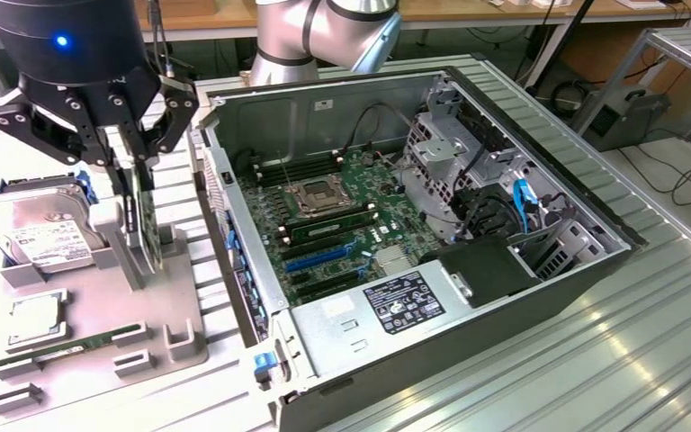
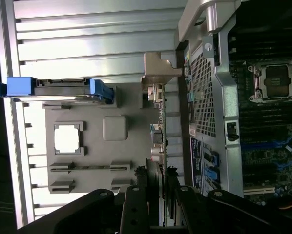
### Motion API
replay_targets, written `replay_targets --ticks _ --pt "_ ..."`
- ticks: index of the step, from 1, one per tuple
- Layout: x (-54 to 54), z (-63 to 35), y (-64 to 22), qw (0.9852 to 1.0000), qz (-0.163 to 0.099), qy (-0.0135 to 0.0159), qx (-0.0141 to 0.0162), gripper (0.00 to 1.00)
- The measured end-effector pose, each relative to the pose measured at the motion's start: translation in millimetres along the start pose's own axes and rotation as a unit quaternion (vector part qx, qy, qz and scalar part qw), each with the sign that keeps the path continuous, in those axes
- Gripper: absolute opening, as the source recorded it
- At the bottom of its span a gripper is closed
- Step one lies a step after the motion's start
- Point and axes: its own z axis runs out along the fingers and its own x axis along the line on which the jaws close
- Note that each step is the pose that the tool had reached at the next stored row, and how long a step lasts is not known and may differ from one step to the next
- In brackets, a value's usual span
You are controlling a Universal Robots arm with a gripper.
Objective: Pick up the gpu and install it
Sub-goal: 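Pick up the gpu and move the gpu toward the slot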
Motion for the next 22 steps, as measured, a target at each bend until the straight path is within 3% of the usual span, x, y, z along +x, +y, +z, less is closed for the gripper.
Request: replay_targets --ticks 5,22 --pt "0.0 -1.4 0.1 1.0000 0.000 0.0000 0.0008 0.27" --pt "-0.1 -7.8 0.9 1.0000 0.000 -0.0006 0.0083 0.27"
